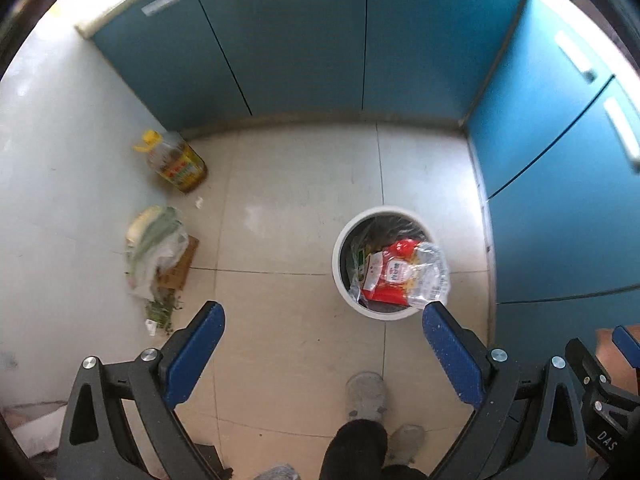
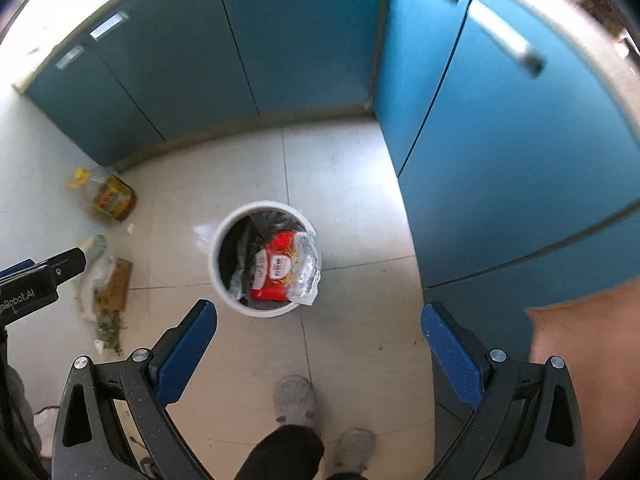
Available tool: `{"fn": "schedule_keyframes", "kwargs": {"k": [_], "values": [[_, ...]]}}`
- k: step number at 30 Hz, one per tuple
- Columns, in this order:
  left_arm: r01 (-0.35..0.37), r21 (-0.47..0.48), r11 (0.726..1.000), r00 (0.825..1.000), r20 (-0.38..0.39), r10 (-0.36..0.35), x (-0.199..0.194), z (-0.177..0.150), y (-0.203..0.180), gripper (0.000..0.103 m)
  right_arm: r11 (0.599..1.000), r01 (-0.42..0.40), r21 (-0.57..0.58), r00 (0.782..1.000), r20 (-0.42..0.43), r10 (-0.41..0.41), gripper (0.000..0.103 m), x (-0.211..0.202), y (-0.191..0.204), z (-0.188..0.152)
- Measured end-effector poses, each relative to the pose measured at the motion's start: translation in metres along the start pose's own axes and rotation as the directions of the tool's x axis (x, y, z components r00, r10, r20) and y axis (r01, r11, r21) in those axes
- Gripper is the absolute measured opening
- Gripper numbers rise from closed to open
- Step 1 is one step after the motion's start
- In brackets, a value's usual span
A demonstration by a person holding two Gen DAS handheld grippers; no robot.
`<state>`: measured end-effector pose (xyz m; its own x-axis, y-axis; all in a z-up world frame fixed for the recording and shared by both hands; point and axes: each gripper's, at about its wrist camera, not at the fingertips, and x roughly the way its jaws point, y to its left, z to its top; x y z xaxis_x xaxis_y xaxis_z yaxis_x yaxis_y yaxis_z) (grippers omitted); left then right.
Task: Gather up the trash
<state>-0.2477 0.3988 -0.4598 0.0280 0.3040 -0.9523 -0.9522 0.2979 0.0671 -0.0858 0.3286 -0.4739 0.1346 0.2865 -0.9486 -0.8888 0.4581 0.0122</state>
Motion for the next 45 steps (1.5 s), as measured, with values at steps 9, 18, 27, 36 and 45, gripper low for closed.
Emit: {"fn": "schedule_keyframes", "kwargs": {"k": [9, 18, 27, 36, 45], "values": [[0.027, -0.013, 1.000, 0.990, 0.141, -0.025, -0.184, -0.065, -0.010, 0.101, 0.997, -0.065, -0.032, 0.988, 0.135, 0.069, 0.103, -0.201, -0.034, -0.030], [0.149, -0.042, 0.988, 0.971, 0.195, -0.138, -0.295, -0.112, -0.014, 0.101, 0.981, -0.163, -0.108, 0.962, 0.204, 0.183, 0.103, -0.349, -0.063, -0.071], [0.294, 0.001, 0.956, 0.933, 0.215, -0.287, -0.360, -0.124, -0.002, 0.103, 0.946, -0.290, -0.145, 0.931, 0.185, 0.314, 0.103, -0.426, -0.060, -0.095], [0.313, -0.005, 0.950, 0.921, 0.245, -0.303, -0.378, -0.132, 0.012, 0.103, 0.926, -0.333, -0.180, 0.911, 0.193, 0.365, 0.103, -0.456, -0.038, -0.100], [0.331, -0.015, 0.943, 0.918, 0.235, -0.319, -0.380, -0.137, 0.022, 0.103, 0.914, -0.358, -0.192, 0.904, 0.172, 0.391, 0.103, -0.460, -0.029, -0.102]]}}
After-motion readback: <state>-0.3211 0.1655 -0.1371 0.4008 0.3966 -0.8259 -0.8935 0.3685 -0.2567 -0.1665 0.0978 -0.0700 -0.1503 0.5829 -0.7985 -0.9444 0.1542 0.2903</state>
